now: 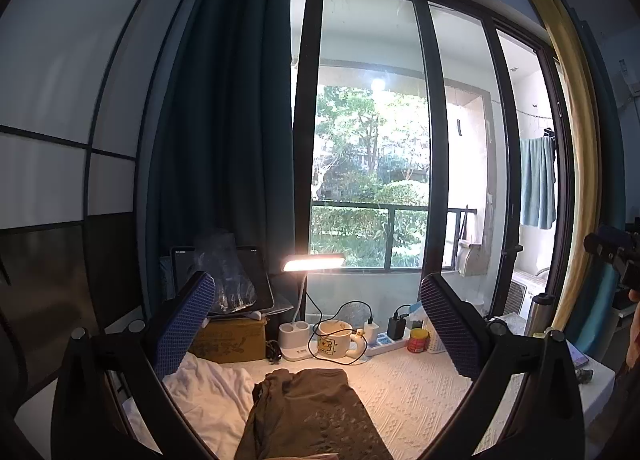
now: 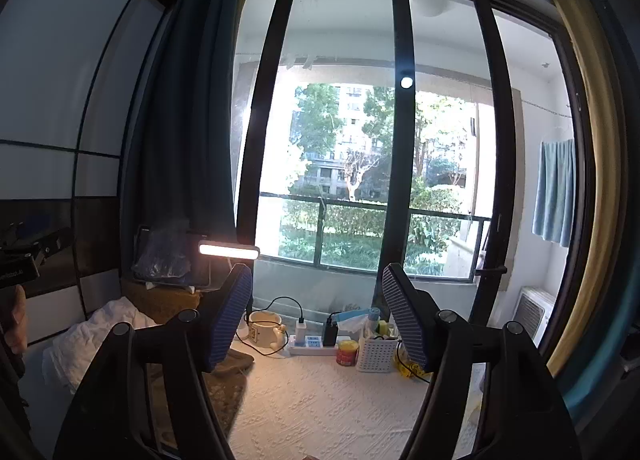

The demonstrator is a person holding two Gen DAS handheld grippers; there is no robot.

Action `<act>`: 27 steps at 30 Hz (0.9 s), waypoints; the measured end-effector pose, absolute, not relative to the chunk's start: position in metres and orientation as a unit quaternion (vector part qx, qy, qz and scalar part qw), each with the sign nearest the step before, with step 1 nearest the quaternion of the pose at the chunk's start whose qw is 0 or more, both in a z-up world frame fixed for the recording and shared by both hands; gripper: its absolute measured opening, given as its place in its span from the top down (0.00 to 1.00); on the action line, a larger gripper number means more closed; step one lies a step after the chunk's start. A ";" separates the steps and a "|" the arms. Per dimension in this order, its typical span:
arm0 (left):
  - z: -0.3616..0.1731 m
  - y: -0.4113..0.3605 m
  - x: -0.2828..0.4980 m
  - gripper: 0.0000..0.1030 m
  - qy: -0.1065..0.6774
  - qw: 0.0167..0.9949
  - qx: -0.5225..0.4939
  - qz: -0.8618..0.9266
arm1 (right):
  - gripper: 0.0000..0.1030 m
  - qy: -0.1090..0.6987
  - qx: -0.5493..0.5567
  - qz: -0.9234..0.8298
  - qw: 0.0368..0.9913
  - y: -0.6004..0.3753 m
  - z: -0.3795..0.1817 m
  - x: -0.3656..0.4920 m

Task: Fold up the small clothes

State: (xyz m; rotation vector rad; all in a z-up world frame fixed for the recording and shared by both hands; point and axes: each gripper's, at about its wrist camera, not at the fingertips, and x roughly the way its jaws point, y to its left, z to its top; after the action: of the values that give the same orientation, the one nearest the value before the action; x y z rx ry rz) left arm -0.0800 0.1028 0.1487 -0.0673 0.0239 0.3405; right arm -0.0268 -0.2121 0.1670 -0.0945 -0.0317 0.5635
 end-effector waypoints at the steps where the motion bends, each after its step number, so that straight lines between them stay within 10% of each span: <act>1: 0.149 0.103 -0.081 0.01 0.014 0.985 -0.034 0.170 | 0.30 -0.016 -0.046 0.277 0.960 -0.212 0.167 -0.026; 27: 0.141 0.105 -0.068 0.01 0.042 0.984 -0.046 0.166 | 0.30 0.020 -0.045 0.268 0.962 -0.217 0.157 -0.010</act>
State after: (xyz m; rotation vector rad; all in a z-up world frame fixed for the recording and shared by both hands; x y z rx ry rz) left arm -0.0681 0.1048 0.1406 -0.0931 0.0853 0.3332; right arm -0.0098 -0.2166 0.1569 -0.0909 0.0414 0.5422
